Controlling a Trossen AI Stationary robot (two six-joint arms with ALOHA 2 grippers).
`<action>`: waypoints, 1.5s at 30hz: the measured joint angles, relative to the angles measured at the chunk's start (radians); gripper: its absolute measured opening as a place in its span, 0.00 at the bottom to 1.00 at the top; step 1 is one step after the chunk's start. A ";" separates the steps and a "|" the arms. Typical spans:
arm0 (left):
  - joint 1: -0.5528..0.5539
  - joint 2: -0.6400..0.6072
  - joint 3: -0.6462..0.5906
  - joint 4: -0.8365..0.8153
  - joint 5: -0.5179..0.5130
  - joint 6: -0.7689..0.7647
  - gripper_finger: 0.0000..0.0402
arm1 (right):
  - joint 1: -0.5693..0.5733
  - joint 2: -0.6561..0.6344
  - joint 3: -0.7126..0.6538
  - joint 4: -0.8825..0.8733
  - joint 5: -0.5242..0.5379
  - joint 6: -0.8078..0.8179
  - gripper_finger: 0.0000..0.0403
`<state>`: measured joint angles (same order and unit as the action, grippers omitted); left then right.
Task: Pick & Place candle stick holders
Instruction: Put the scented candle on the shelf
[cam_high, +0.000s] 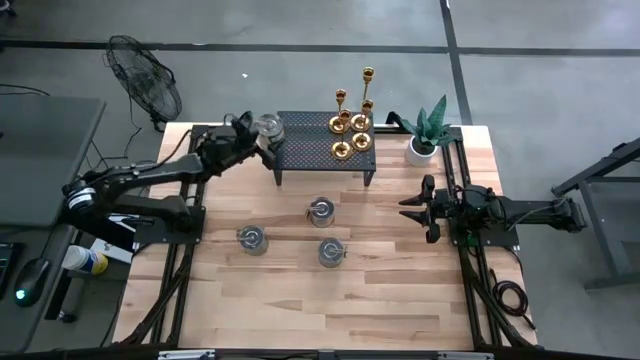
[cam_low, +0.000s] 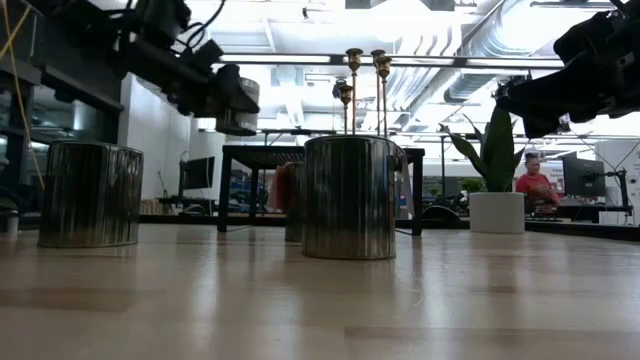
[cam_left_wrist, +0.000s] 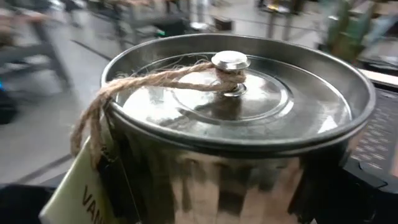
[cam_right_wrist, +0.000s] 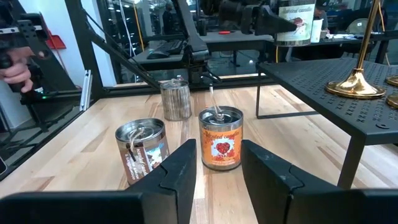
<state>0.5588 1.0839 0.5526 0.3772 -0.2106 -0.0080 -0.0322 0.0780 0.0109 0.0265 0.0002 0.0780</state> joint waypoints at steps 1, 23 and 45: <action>0.012 0.007 0.014 -0.021 0.043 0.001 0.89 | 0.000 0.000 0.000 0.000 0.000 0.000 0.29; 0.142 0.334 0.291 0.042 0.534 0.108 0.89 | 0.000 0.000 0.000 0.000 0.000 0.000 0.29; 0.216 0.577 0.463 0.042 0.757 0.200 0.90 | 0.000 0.000 0.000 0.000 0.000 0.000 0.29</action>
<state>0.7747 1.6613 1.0151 0.4194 0.5460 0.1920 -0.0319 0.0784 0.0107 0.0265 -0.0002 0.0778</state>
